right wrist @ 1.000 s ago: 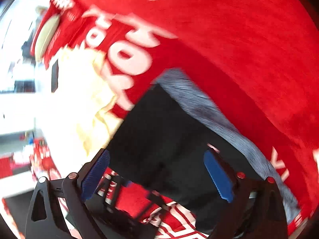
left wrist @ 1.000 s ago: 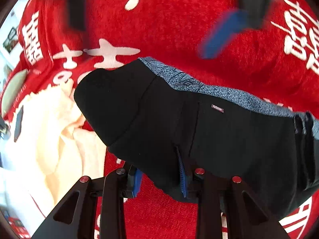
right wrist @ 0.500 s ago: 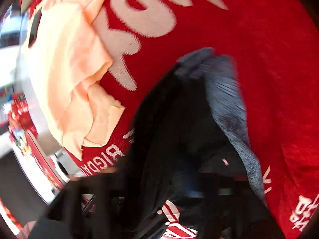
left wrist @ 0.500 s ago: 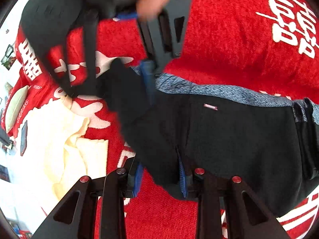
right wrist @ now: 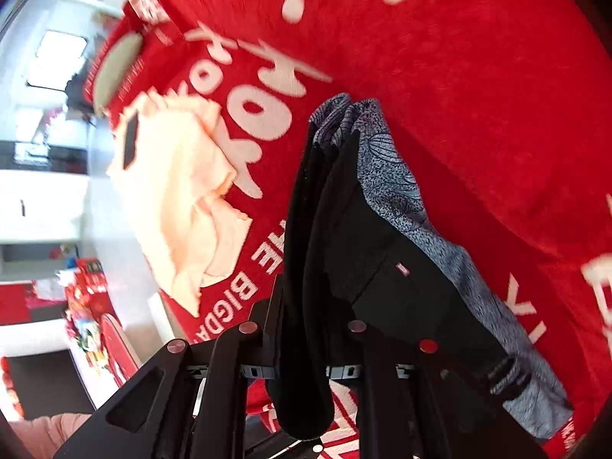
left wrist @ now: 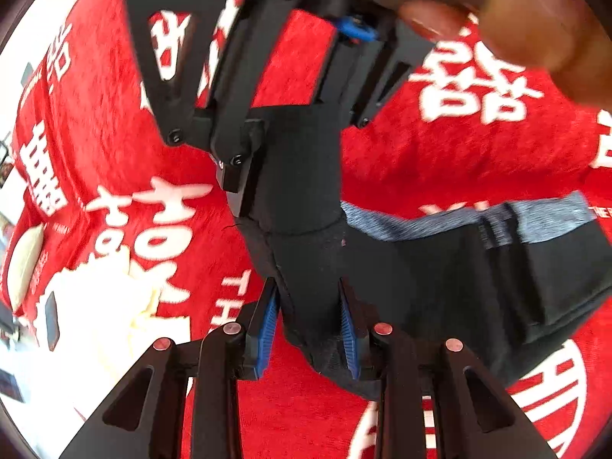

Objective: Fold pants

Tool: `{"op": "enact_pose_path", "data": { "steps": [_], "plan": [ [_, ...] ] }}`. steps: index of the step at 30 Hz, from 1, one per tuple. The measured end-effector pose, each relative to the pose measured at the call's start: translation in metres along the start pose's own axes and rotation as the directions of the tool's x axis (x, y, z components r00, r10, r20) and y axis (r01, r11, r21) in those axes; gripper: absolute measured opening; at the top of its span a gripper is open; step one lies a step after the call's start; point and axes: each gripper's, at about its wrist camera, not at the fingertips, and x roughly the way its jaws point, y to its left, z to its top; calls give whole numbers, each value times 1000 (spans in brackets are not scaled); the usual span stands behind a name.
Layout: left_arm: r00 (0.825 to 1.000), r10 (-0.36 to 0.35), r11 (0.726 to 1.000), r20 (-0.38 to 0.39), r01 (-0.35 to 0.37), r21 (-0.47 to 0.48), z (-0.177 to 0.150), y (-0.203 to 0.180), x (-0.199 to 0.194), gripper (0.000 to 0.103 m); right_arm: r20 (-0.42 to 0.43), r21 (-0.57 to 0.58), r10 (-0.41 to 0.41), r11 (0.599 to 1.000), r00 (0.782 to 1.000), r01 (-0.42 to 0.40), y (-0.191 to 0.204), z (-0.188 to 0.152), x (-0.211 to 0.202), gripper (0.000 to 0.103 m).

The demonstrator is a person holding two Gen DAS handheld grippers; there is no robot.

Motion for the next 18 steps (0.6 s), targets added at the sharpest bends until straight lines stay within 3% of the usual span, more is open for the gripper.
{"op": "enact_pose_path", "data": {
  "steps": [4, 8, 12, 18],
  "plan": [
    [998, -30, 997, 57, 25, 75, 13, -25, -26, 32, 108, 38, 77, 996, 991, -81, -28, -26, -42, 16],
    [991, -88, 982, 102, 69, 174, 27, -66, -55, 32, 228, 96, 134, 983, 965, -159, -58, -68, -88, 16],
    [981, -156, 957, 111, 122, 264, 37, -107, -74, 32, 343, 160, 156, 962, 926, -222, -99, -122, -126, 16],
    [968, -235, 895, 86, 181, 408, 39, -188, -94, 32, 486, 252, 166, 913, 858, -320, -164, -208, -155, 16]
  ]
}}
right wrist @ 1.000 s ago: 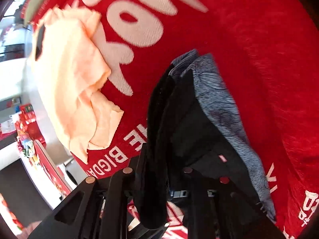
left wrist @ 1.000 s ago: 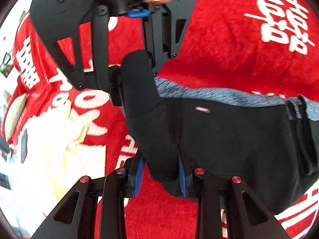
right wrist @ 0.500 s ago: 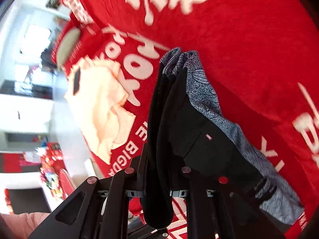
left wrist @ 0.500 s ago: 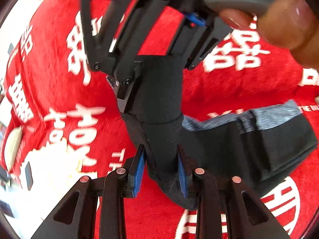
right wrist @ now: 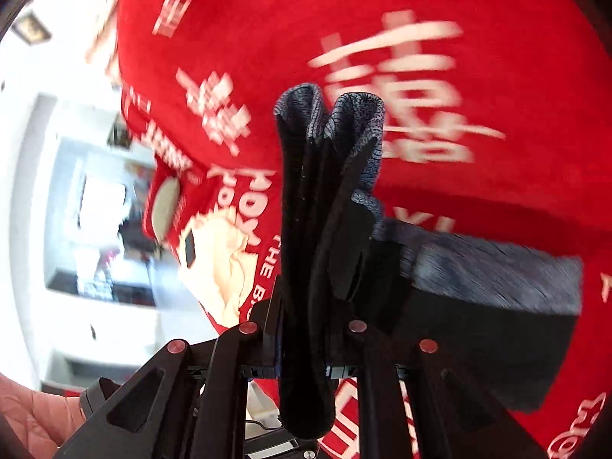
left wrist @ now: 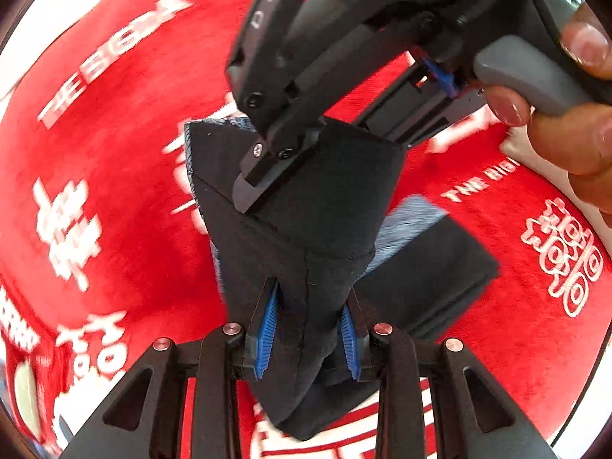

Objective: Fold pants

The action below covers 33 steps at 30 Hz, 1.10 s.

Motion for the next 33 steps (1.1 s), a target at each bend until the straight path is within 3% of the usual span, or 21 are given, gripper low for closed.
{"op": "enact_pose_path", "data": {
  "steps": [10, 16, 17, 18, 19, 20, 25, 28, 31, 33],
  "plan": [
    [992, -72, 978, -104, 91, 189, 17, -118, 47, 32, 125, 234, 18, 971, 992, -47, -138, -61, -59, 16],
    [978, -63, 967, -200, 110, 230, 1, -147, 81, 32, 101, 309, -31, 951, 994, -1, -202, -89, -42, 16],
    [977, -60, 965, -205, 110, 239, -1, -148, 83, 35, 96, 316, -29, 949, 995, -3, -209, -93, -44, 17],
    [976, -68, 964, -207, 118, 240, -4, -146, 82, 51, 93, 317, -28, 949, 995, -2, -212, -95, -41, 19],
    [974, -82, 967, -210, 129, 221, -6, -141, 80, 73, 91, 312, -40, 950, 995, 10, -212, -96, -40, 23],
    [974, -89, 969, -209, 133, 206, -7, -136, 78, 79, 91, 308, -55, 951, 994, 25, -213, -98, -40, 25],
    [966, -119, 984, -231, 146, 103, -8, -94, 64, 80, 42, 289, -178, 944, 983, 158, -202, -94, -47, 43],
    [956, -136, 991, -260, 134, -27, -6, -55, 64, 80, 67, 265, -282, 930, 957, 256, -189, -88, -63, 43],
    [942, -160, 980, -296, 115, -162, -9, -25, 72, 80, 122, 249, -308, 930, 943, 272, -178, -77, -74, 43],
    [929, -181, 962, -323, 99, -254, -14, -7, 81, 80, 108, 244, -321, 926, 941, 288, -178, -67, -68, 43]
  ]
}}
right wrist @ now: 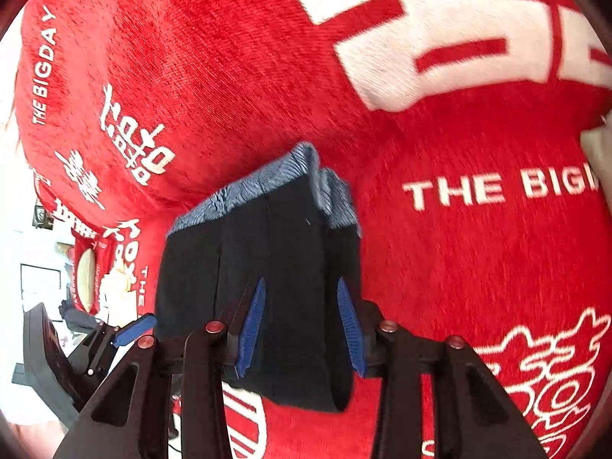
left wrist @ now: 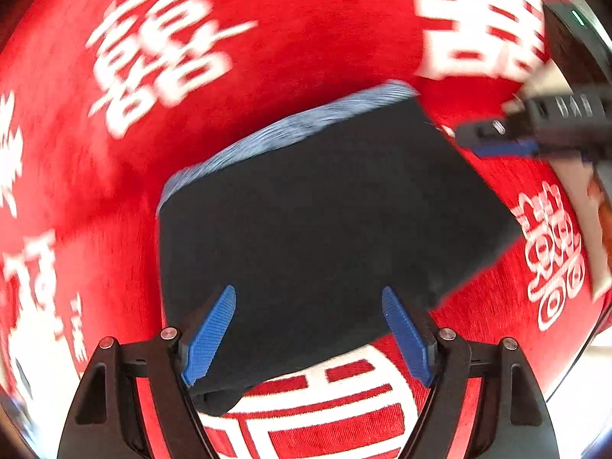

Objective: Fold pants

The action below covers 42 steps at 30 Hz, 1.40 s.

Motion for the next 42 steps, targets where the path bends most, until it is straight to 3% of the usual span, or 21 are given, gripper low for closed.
{"op": "enact_pose_path", "data": {
  "steps": [4, 7, 11, 19, 30, 42],
  "plan": [
    [999, -17, 990, -30, 12, -139, 1, 30, 6, 80, -76, 15, -38, 999, 996, 39, 1, 10, 31, 43],
    [999, -31, 982, -34, 24, -186, -2, 42, 7, 80, -92, 11, -34, 999, 995, 35, 6, 4, 36, 21],
    [996, -61, 973, -59, 46, -228, -8, 53, 11, 80, -76, -11, -34, 999, 997, 33, 5, -5, 22, 12],
    [994, -60, 972, -92, 37, -232, -8, 48, 28, 80, -65, -197, -245, 954, 967, 228, 26, -21, 41, 13],
    [994, -58, 972, -97, 35, -231, -6, 56, 36, 80, -63, -169, -277, 950, 959, 264, 29, -38, 28, 22],
    [995, -52, 974, -84, 32, -222, -7, 55, 35, 80, -15, -209, -377, 907, 926, 365, 49, -72, 21, 34]
  ]
}}
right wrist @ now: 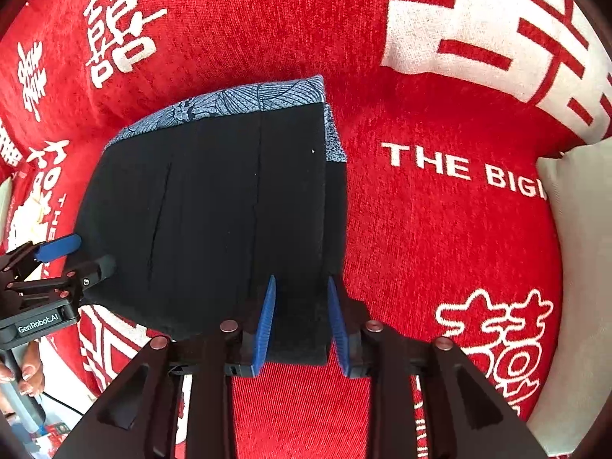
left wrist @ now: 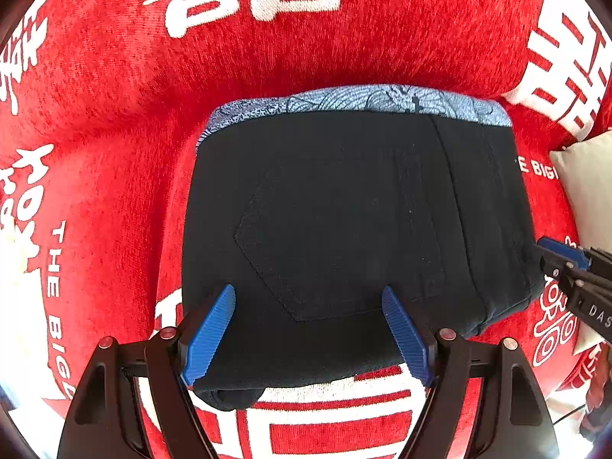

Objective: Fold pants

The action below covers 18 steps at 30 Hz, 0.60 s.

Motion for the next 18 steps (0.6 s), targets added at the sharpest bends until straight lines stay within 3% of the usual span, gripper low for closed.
{"op": "enact_pose_path", "data": {
  "steps": [3, 8, 9, 10, 11, 15, 16, 18],
  "plan": [
    [999, -47, 999, 20, 47, -22, -2, 5, -7, 80, 4, 4, -7, 1000, 1000, 7, 3, -8, -5, 47],
    [993, -100, 995, 61, 98, 28, -7, 9, -21, 80, 4, 39, 5, 999, 1000, -5, -7, -19, -17, 58],
    [992, -115, 993, 58, 113, 36, -7, 11, -22, 83, 4, 54, 18, 998, 1000, -18, -13, -18, -17, 59],
    [990, -133, 991, 50, 131, 36, -7, 14, -22, 96, 3, 71, 39, 997, 999, -39, -17, -22, -18, 62],
    [988, -147, 989, 54, 145, 30, -7, 18, -24, 100, 2, 82, 57, 995, 998, -57, -19, -23, -19, 64],
    [988, -131, 991, 83, 130, 16, 1, 34, -29, 101, 4, 113, 136, 984, 991, -135, -27, -24, -19, 73],
    [989, -118, 993, 88, 118, 4, 5, 41, -27, 101, 10, 122, 150, 981, 989, -150, -30, -23, -19, 79],
    [990, -118, 992, 81, 121, -25, 13, 55, -20, 101, 30, 171, 196, 965, 980, -198, -42, -15, -18, 80]
  ]
}}
